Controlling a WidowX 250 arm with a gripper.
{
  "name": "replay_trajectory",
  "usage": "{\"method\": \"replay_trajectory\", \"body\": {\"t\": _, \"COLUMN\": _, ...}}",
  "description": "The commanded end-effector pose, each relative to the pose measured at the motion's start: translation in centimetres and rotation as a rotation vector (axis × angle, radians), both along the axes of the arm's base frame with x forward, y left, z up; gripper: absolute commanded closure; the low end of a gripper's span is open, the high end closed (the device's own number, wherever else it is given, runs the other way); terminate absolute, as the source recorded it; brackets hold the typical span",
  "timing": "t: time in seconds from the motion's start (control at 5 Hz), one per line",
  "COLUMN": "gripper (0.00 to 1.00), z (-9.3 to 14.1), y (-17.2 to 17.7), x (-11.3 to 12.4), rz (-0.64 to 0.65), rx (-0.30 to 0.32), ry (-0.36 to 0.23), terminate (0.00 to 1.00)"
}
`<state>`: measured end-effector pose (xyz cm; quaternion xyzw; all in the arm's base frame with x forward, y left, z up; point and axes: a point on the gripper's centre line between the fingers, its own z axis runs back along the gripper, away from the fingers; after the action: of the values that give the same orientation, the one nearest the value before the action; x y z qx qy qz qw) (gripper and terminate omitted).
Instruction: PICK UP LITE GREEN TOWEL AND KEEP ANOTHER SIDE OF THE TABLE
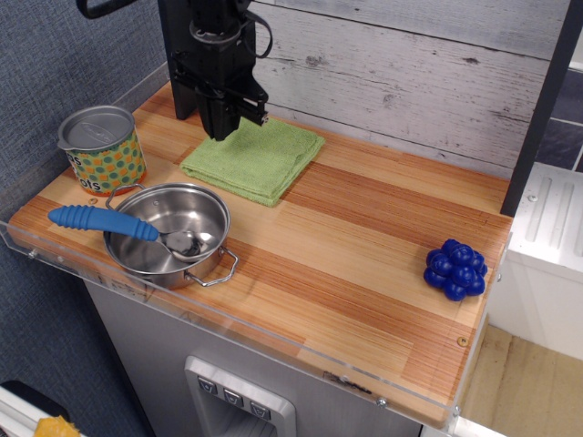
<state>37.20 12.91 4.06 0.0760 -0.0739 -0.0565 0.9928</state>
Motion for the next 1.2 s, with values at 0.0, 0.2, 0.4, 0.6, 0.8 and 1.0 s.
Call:
{"method": "replay_trajectory", "body": {"t": 0.0, "gripper": 1.0, "z": 0.1, "y": 0.2, "x": 0.3, "rz": 0.055, "rx": -0.011, "ry": -0.036, "terminate": 0.0}}
{"method": "replay_trajectory", "body": {"t": 0.2, "gripper": 1.0, "z": -0.9, "y": -1.1, "x": 0.5, "rz": 0.081, "rx": -0.058, "ry": -0.075, "terminate": 0.0}}
{"method": "replay_trajectory", "body": {"t": 0.4, "gripper": 1.0, "z": -1.3, "y": -3.0, "x": 0.8, "rz": 0.104, "rx": -0.088, "ry": -0.057, "terminate": 0.0}}
{"method": "replay_trajectory", "body": {"t": 0.6, "gripper": 1.0, "z": -1.7, "y": -4.5, "x": 1.0, "rz": 0.084, "rx": -0.077, "ry": -0.036, "terminate": 0.0}}
{"method": "replay_trajectory", "body": {"t": 0.8, "gripper": 1.0, "z": -2.0, "y": -6.3, "x": 1.2, "rz": 0.068, "rx": -0.097, "ry": -0.042, "terminate": 0.0}}
{"method": "replay_trajectory", "body": {"t": 1.0, "gripper": 1.0, "z": -2.2, "y": -8.6, "x": 1.2, "rz": 0.076, "rx": -0.105, "ry": -0.028, "terminate": 0.0}}
